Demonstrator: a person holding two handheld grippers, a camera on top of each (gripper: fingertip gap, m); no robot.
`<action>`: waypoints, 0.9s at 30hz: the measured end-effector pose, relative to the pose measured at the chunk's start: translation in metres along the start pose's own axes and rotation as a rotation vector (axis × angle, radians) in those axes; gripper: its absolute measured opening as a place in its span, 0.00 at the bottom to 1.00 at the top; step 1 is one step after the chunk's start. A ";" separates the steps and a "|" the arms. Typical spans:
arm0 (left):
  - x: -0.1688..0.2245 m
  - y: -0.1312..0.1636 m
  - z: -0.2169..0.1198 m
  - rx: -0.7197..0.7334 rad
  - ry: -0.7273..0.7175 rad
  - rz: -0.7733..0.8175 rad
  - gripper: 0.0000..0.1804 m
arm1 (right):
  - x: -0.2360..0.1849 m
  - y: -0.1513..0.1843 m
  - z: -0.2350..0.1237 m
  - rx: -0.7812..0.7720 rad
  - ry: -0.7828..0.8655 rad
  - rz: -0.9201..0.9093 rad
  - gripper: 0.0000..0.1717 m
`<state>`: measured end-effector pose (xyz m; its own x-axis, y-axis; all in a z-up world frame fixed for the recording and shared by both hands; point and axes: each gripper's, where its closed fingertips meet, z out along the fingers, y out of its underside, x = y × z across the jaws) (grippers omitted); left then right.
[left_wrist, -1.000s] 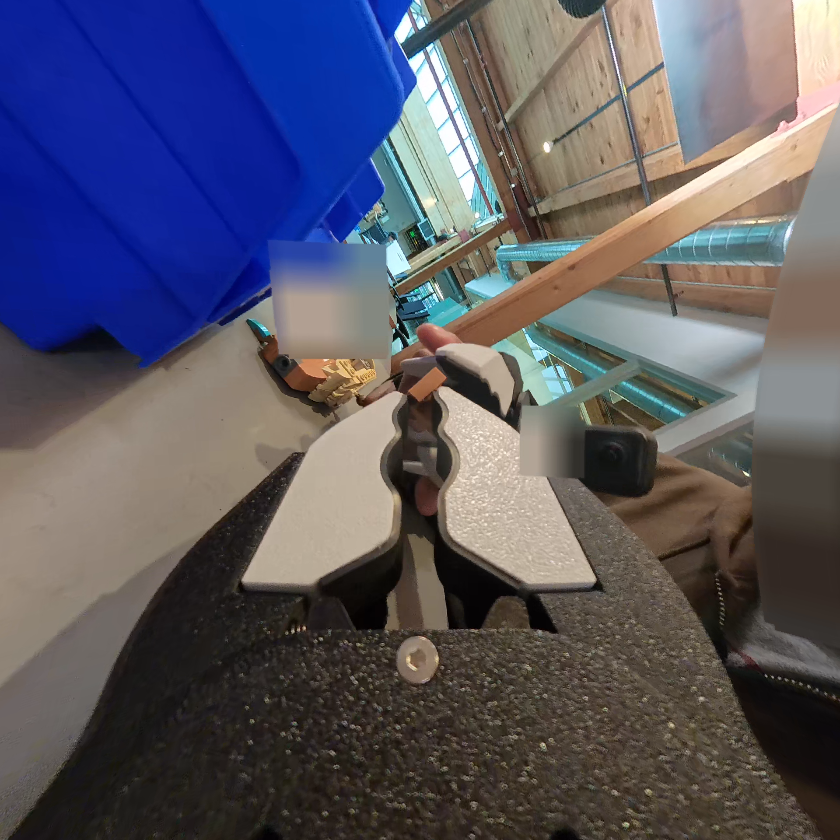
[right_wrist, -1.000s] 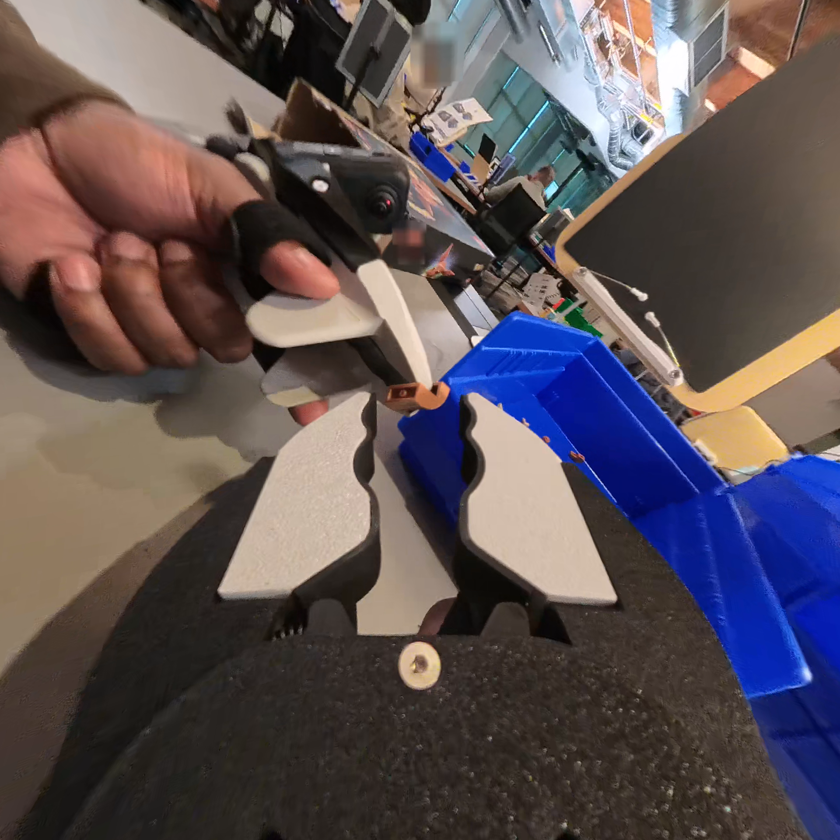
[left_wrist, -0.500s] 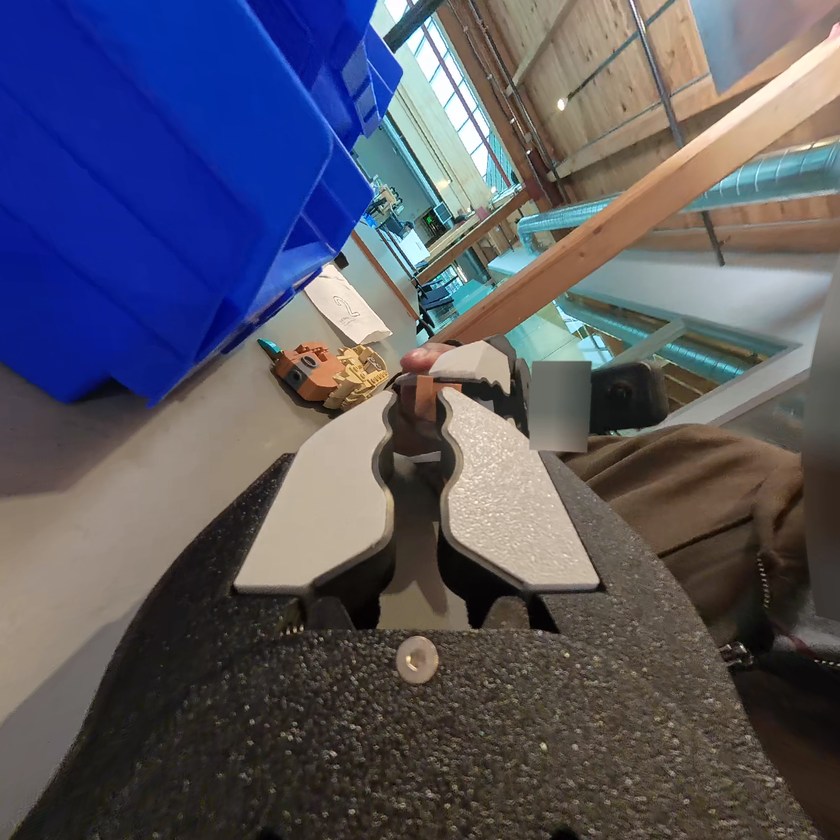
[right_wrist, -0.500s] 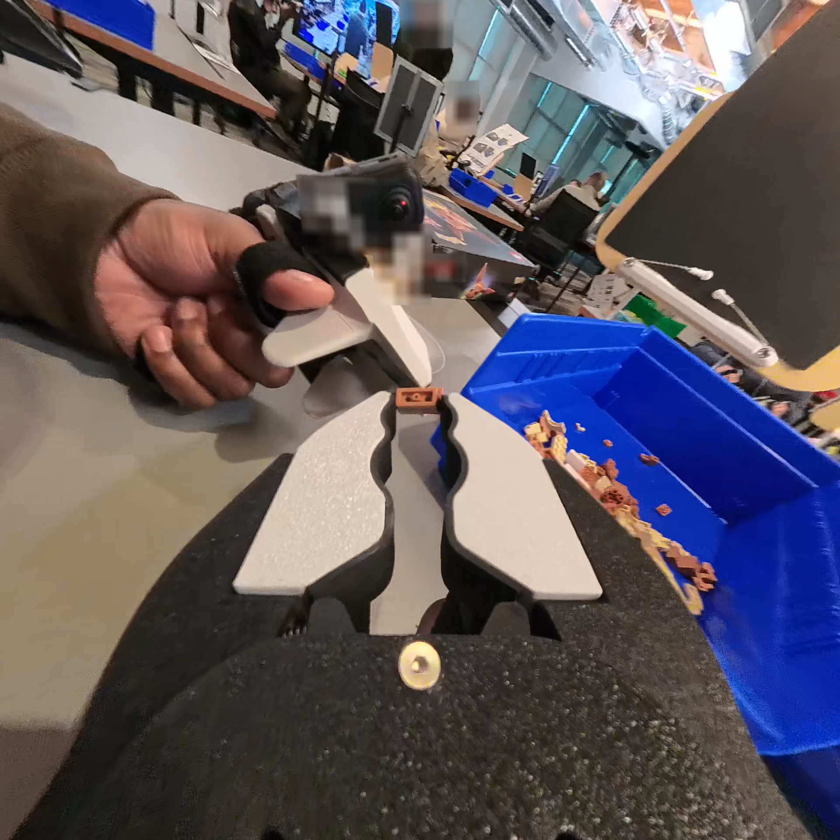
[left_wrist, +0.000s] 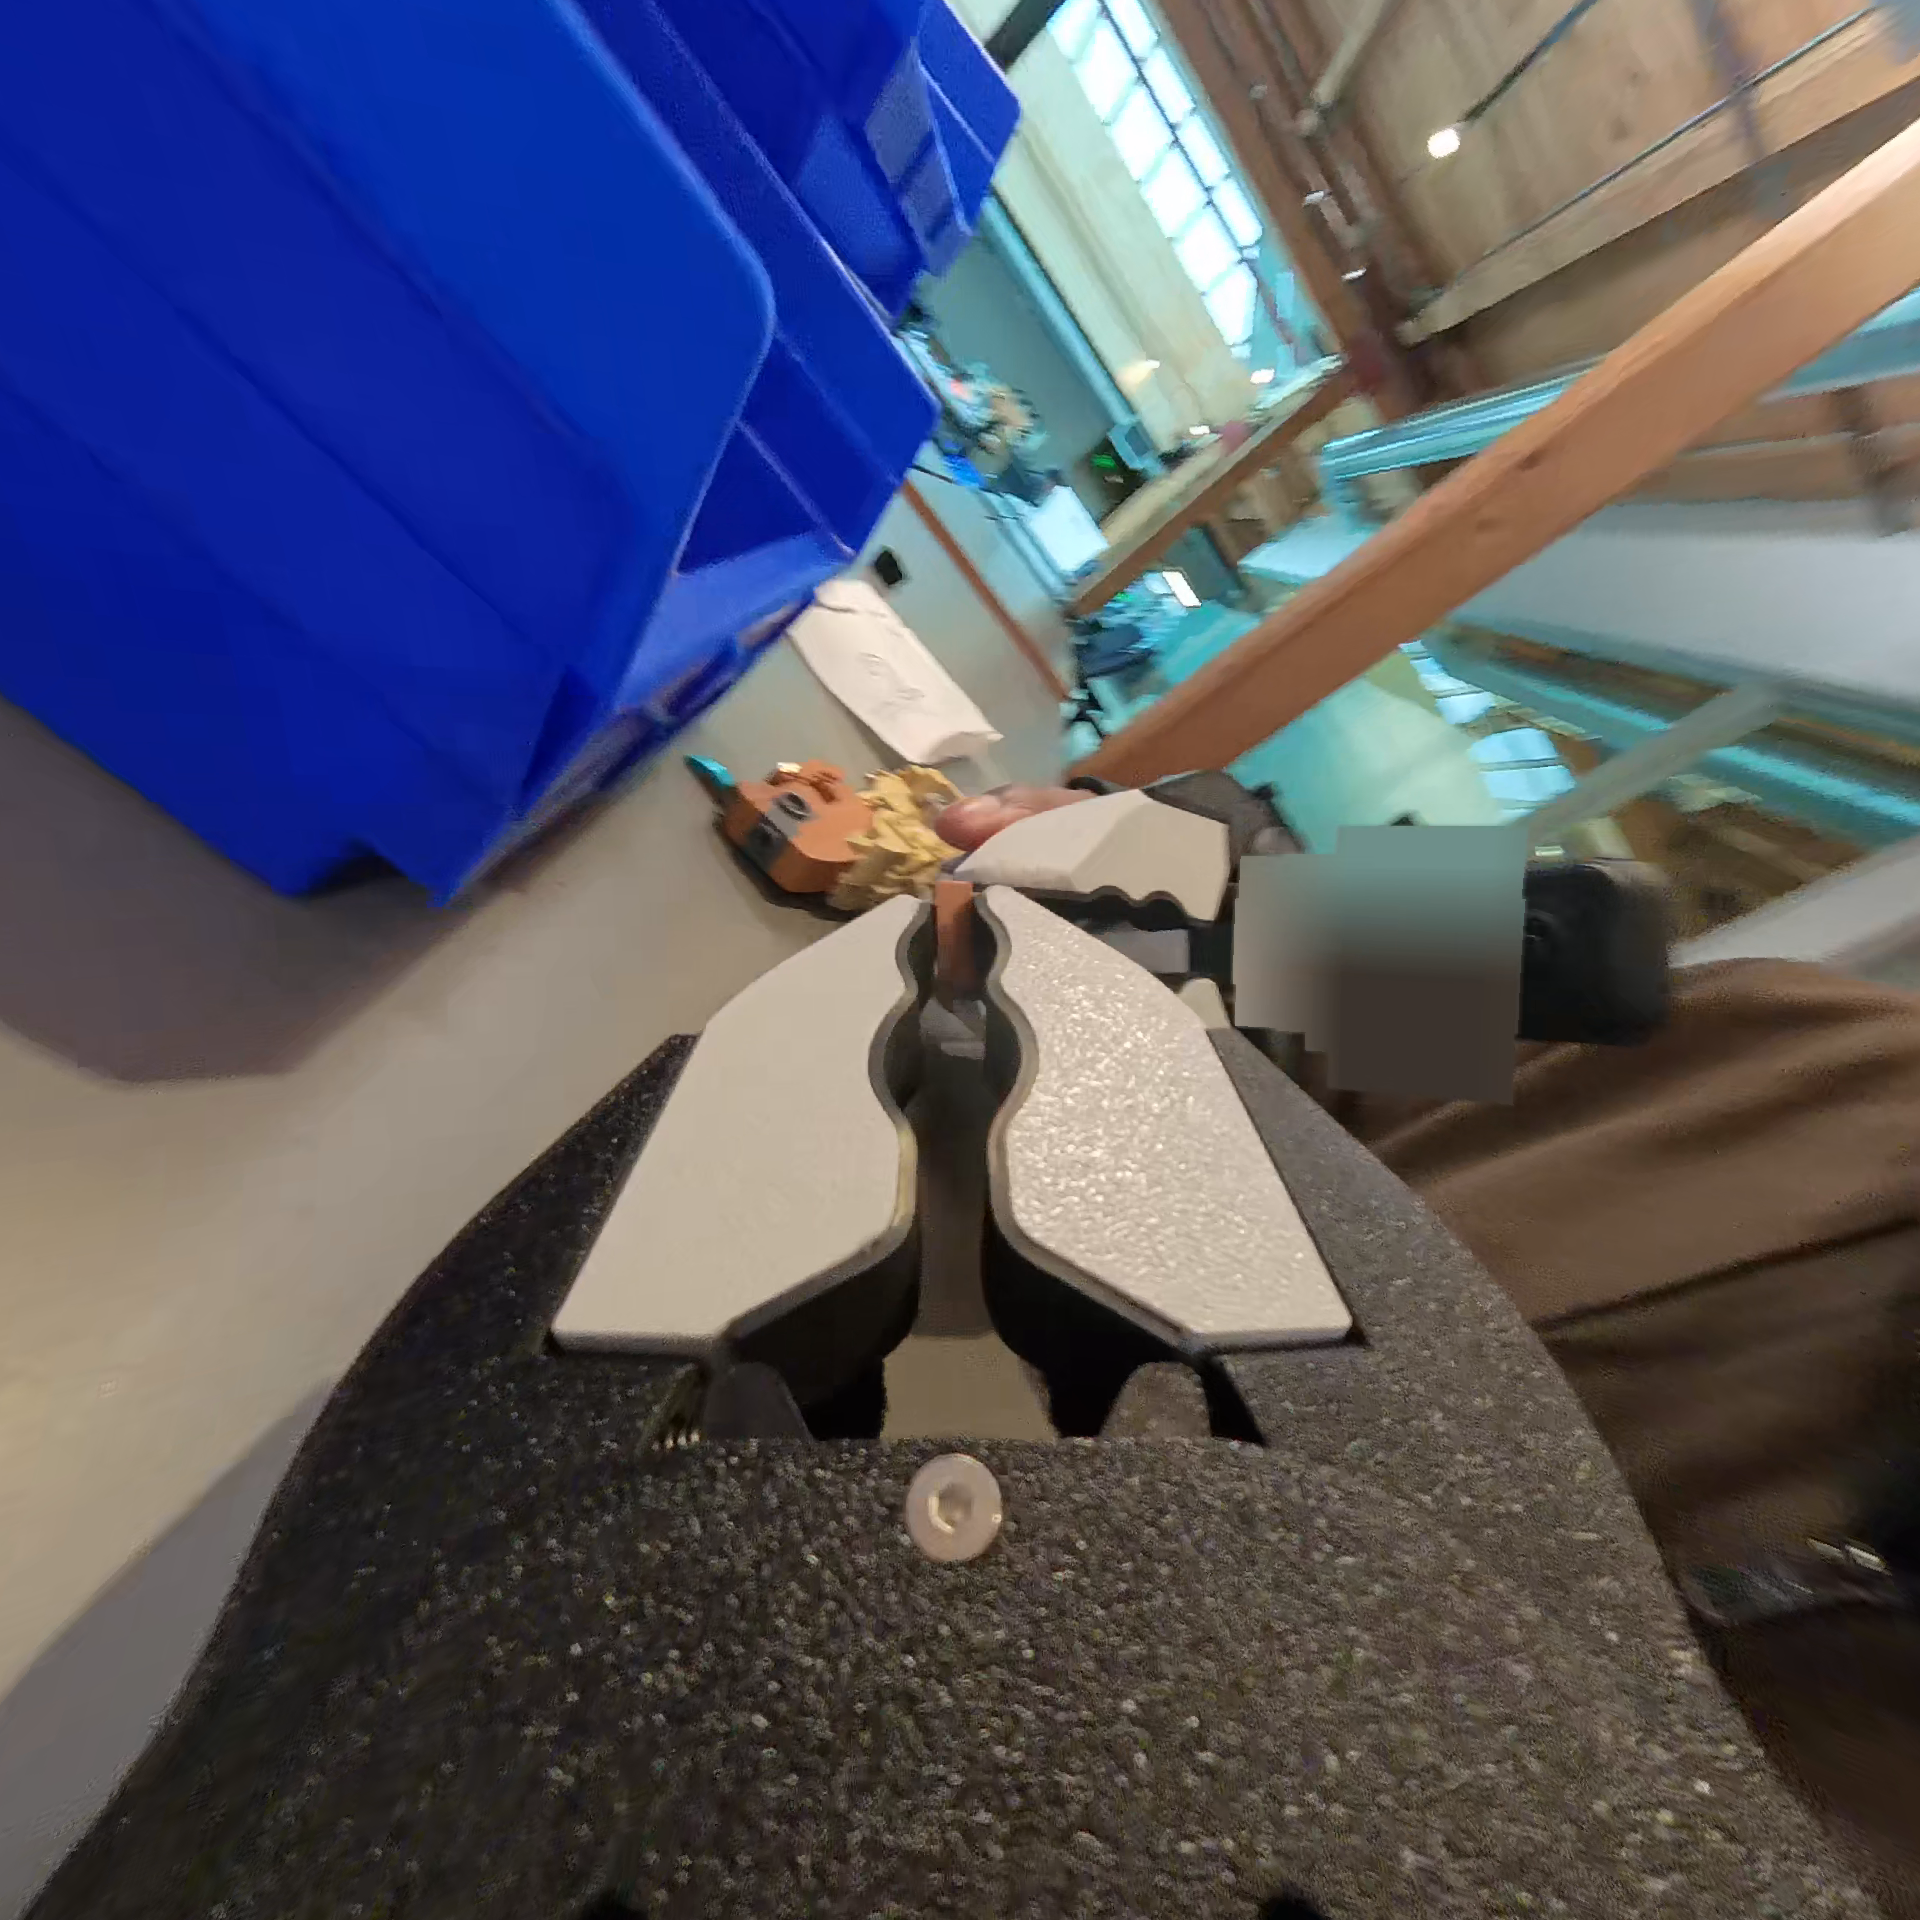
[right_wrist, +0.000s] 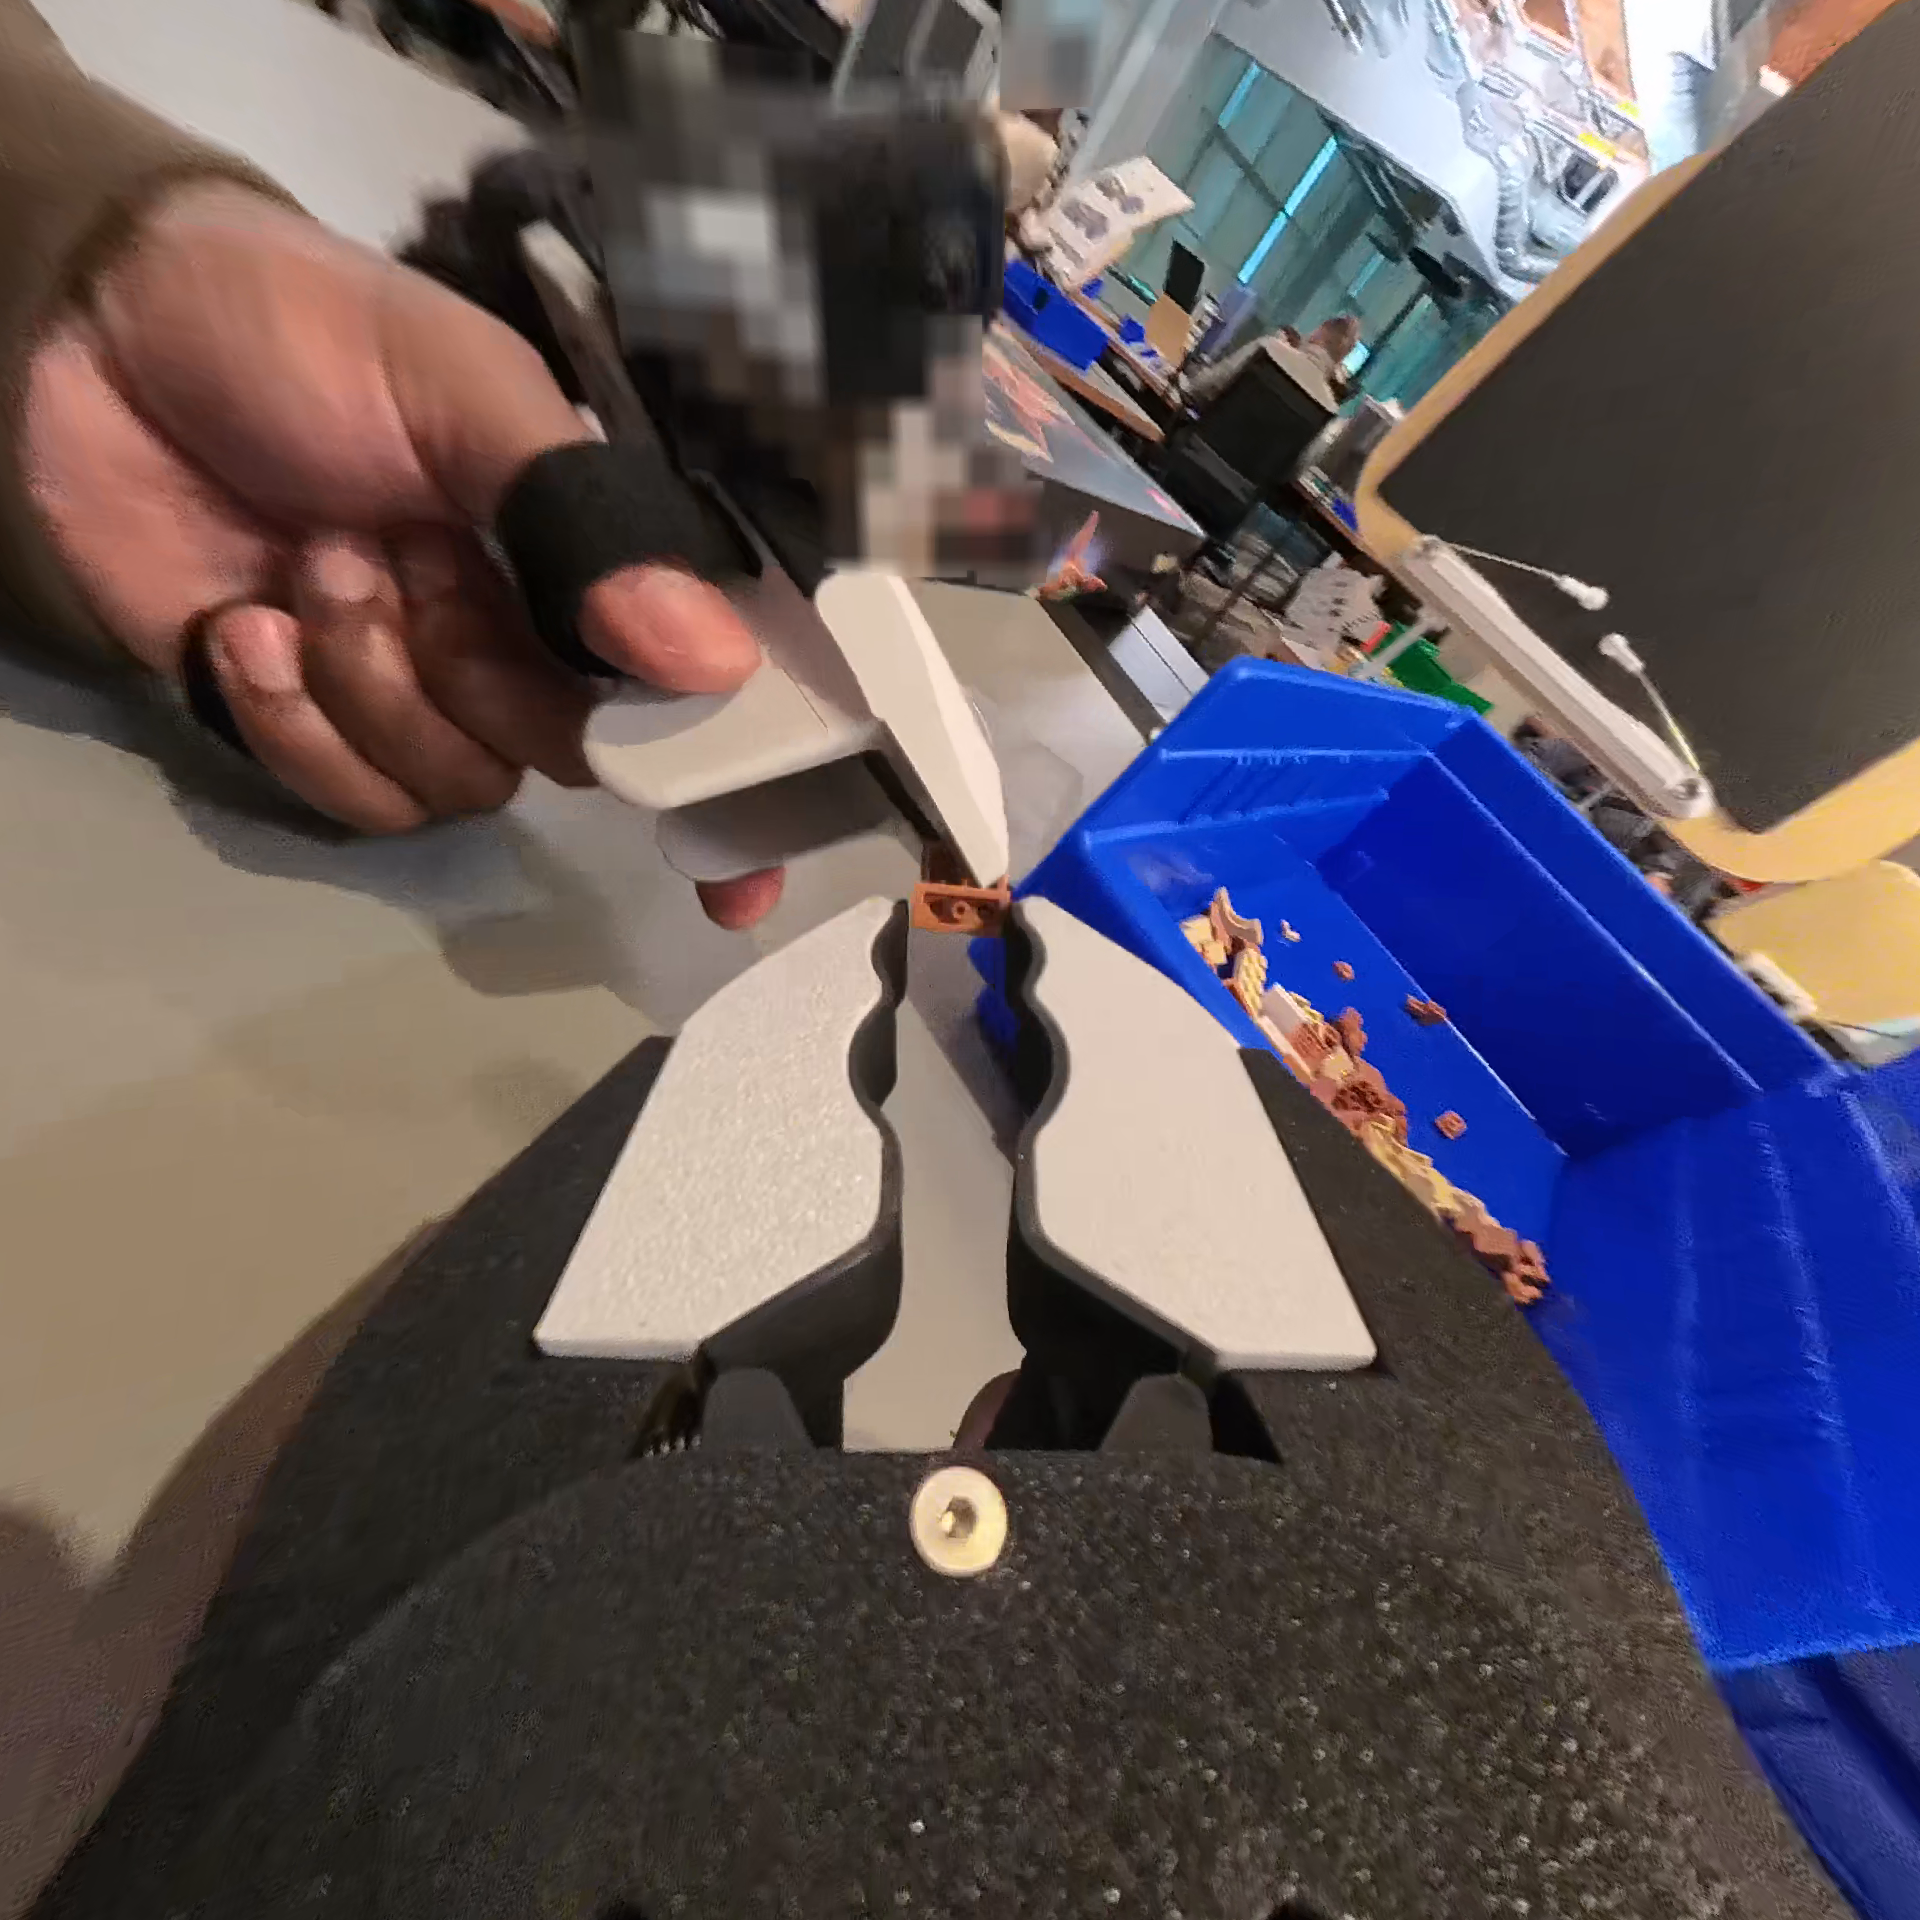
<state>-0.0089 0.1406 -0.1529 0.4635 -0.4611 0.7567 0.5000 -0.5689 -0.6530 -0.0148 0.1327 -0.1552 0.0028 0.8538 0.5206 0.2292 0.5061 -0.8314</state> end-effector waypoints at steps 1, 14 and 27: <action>-0.001 0.000 0.001 0.007 -0.042 0.049 0.03 | 0.000 0.004 0.002 -0.030 0.020 -0.021 0.11; -0.004 0.006 0.005 -0.015 -0.233 0.352 0.04 | 0.000 0.016 0.009 -0.118 0.068 -0.065 0.10; -0.001 0.004 0.002 -0.075 -0.293 0.618 0.04 | -0.001 0.015 0.007 -0.122 0.033 -0.071 0.10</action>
<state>-0.0058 0.1398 -0.1564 0.8312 -0.5189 0.1995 0.0337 -0.3111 -0.9498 -0.0183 0.1401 -0.1701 0.0142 0.8110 0.5848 0.3463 0.5447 -0.7638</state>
